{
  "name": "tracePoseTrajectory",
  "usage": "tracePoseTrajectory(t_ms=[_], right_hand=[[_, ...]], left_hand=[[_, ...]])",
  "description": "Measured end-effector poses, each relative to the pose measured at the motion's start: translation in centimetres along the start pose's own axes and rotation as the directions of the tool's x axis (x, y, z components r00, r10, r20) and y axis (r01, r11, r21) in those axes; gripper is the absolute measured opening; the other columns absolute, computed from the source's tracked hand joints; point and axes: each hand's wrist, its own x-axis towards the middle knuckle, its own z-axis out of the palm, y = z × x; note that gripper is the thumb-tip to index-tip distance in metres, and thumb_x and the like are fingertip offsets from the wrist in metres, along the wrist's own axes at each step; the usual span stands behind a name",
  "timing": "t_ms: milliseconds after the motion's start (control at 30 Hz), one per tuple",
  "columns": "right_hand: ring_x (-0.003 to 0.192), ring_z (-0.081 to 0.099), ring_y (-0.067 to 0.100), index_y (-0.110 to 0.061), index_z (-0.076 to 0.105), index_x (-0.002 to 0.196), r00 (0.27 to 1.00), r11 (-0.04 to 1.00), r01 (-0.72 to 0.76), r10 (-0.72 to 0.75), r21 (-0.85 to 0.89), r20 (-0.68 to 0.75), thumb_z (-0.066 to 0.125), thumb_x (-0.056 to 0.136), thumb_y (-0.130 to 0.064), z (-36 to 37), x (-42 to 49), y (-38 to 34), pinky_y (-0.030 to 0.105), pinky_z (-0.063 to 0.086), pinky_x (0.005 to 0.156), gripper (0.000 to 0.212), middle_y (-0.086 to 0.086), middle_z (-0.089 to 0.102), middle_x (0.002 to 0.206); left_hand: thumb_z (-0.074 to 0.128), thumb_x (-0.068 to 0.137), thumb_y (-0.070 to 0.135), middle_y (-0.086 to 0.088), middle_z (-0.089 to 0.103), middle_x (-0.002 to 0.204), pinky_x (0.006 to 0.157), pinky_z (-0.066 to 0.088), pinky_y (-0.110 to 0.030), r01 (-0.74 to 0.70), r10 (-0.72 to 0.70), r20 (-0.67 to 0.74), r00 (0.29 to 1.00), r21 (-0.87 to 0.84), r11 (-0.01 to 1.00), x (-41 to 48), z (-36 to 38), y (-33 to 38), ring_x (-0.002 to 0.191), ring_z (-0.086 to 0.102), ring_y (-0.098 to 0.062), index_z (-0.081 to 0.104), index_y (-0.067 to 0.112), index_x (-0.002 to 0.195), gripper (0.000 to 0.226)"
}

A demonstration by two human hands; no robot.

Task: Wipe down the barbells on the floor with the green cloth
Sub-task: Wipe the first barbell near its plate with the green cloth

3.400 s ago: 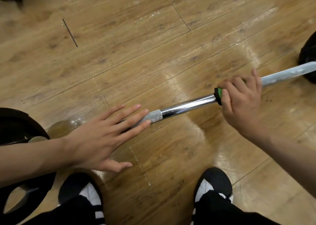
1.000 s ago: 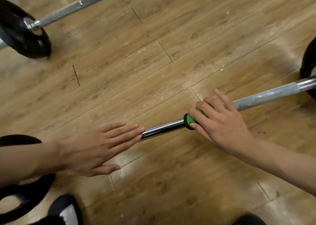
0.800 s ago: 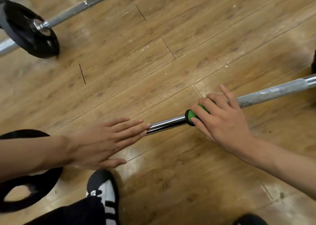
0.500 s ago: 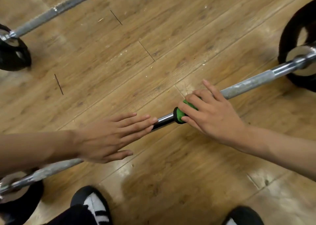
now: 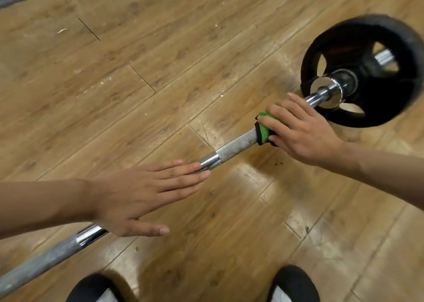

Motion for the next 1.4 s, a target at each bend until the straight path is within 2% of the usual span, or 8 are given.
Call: tracePoseTrajectory(t_ms=[133,300,533,700,867,1000,1200,1400], right_hand=[[0.133,0.051,0.041,-0.004,0.059,0.133,0.976,0.971,-0.215,0.210,0.100,0.060,0.033,0.110,-0.043,-0.1,-0.9,0.5,0.059,0.024,0.124,0.052,0.018,0.059,0.133],[0.139,0.042,0.039,-0.004,0.067,0.116,0.792,0.744,-0.580,0.610,0.332,0.018,0.032,0.108,-0.041,-1.4,2.2,-8.6,0.057,0.021,0.124,0.051,0.011,0.066,0.121],[0.125,0.053,0.037,-0.013,0.063,0.139,0.934,0.884,-0.338,0.358,0.324,-0.002,0.032,0.111,-0.042,-2.0,0.9,-7.9,0.047,0.035,0.108,0.050,0.011,0.060,0.142],[0.143,0.044,0.035,-0.018,0.077,0.114,0.944,0.928,-0.321,0.330,0.190,-0.016,0.045,0.104,-0.061,-2.1,0.1,-3.5,0.053,0.027,0.117,0.055,0.012,0.040,0.162],[0.084,0.061,0.029,-0.009,0.075,0.087,0.858,0.812,-0.441,0.506,0.382,-0.085,0.045,0.107,-0.039,-1.1,0.8,-5.5,0.039,0.043,0.083,0.047,0.007,0.071,0.091],[0.071,0.056,0.029,-0.011,0.068,0.075,0.875,0.830,-0.389,0.468,0.400,-0.121,0.043,0.106,-0.028,-2.2,1.8,-10.4,0.042,0.044,0.069,0.044,0.005,0.064,0.077],[0.083,0.067,0.031,-0.009,0.076,0.101,0.967,0.922,-0.077,0.162,0.381,-0.197,0.040,0.108,-0.028,-1.6,0.0,-8.9,0.044,0.047,0.096,0.041,0.009,0.070,0.094],[0.089,0.063,0.033,-0.006,0.073,0.092,0.857,0.819,-0.456,0.510,0.348,-0.078,0.039,0.105,-0.022,-1.5,-1.7,-6.3,0.049,0.038,0.109,0.039,0.010,0.066,0.091]], left_hand=[[0.041,0.105,0.054,-0.015,0.000,0.175,0.130,0.008,-0.048,-0.078,0.070,-0.088,0.994,-0.094,0.992,1.5,-0.7,0.2,0.162,0.003,-0.030,0.008,0.003,0.166,0.086],[0.040,0.107,0.054,-0.018,-0.003,0.174,0.130,0.002,-0.046,-0.035,0.027,-0.129,0.991,-0.060,0.998,1.6,-0.4,1.2,0.162,0.000,-0.031,0.008,-0.001,0.165,0.085],[0.041,0.108,0.050,-0.017,0.001,0.175,0.128,0.010,-0.050,-0.062,0.056,-0.169,0.984,-0.031,0.998,2.0,0.3,2.4,0.162,0.005,-0.031,0.011,-0.001,0.165,0.082],[0.046,0.106,0.046,-0.015,0.004,0.175,0.128,0.012,-0.050,-0.069,0.057,-0.168,0.984,-0.065,0.995,2.1,0.7,3.2,0.162,0.007,-0.031,0.014,0.000,0.164,0.081],[0.046,0.106,0.042,-0.015,0.004,0.175,0.126,0.017,-0.053,-0.075,0.059,-0.161,0.985,-0.095,0.993,2.2,1.0,3.9,0.162,0.009,-0.030,0.016,-0.001,0.164,0.078],[0.047,0.104,0.041,-0.015,0.002,0.175,0.126,0.015,-0.050,-0.080,0.071,-0.136,0.988,-0.067,0.995,2.4,0.9,4.4,0.162,0.006,-0.029,0.014,0.000,0.165,0.080],[0.052,0.100,0.039,-0.015,0.003,0.175,0.126,0.017,-0.049,-0.083,0.081,-0.126,0.989,-0.012,0.996,2.6,0.9,5.3,0.162,0.007,-0.028,0.013,0.000,0.165,0.085],[0.056,0.095,0.036,-0.014,0.005,0.175,0.126,0.019,-0.050,-0.069,0.064,-0.149,0.987,-0.032,0.997,2.6,1.2,5.8,0.162,0.008,-0.027,0.016,0.000,0.164,0.087]])
